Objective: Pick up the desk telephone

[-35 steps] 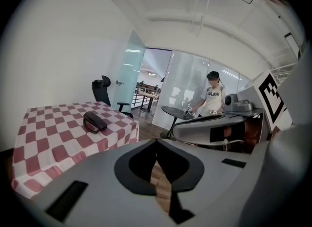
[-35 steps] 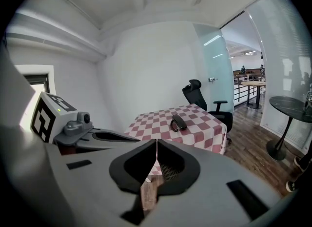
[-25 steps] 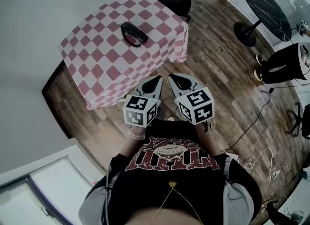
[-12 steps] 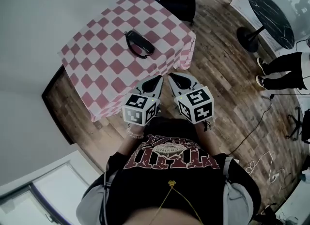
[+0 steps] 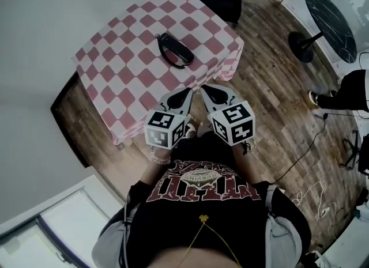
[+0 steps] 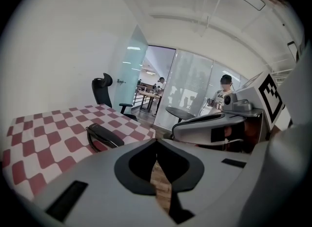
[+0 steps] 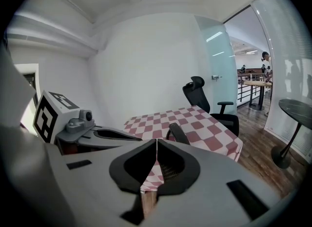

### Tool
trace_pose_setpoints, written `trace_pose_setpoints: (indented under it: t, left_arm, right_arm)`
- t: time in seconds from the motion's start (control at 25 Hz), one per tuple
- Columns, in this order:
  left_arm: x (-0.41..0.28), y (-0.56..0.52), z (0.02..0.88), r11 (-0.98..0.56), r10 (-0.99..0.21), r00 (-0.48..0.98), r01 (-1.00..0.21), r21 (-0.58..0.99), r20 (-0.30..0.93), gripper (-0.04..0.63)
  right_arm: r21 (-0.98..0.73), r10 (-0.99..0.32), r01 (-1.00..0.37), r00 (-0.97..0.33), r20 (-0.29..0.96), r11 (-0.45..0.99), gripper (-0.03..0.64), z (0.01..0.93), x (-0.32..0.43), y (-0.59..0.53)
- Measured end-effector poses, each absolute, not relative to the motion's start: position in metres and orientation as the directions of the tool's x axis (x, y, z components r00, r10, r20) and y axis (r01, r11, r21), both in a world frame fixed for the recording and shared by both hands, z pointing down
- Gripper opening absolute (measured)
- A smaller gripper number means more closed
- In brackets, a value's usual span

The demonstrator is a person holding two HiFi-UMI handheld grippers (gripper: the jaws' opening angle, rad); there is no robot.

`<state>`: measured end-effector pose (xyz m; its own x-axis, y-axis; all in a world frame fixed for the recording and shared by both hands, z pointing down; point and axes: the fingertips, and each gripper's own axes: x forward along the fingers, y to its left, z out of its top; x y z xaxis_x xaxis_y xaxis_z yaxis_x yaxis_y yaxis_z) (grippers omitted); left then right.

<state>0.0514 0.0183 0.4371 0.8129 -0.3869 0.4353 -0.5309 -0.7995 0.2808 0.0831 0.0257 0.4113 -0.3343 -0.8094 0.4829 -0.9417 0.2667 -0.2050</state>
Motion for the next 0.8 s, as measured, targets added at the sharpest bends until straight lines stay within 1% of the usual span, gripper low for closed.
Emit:
trace_pose_setpoints:
  t: [0.36, 0.8]
  left_arm:
    - [0.049, -0.010, 0.444, -0.765, -0.418, 0.789, -0.573, 0.294, 0.450, 0.008]
    - [0.083, -0.084, 0.437, -0.727, -0.474, 0.759, -0.624, 0.288, 0.447, 0.008]
  right_arm:
    - [-0.211, -0.789, -0.929, -0.369, 0.491, 0.303, 0.021, 0.415, 0.084, -0.007]
    - [-0.212, -0.760, -0.906, -0.422, 0.495, 0.366, 0.021, 0.411, 0.116, -0.078]
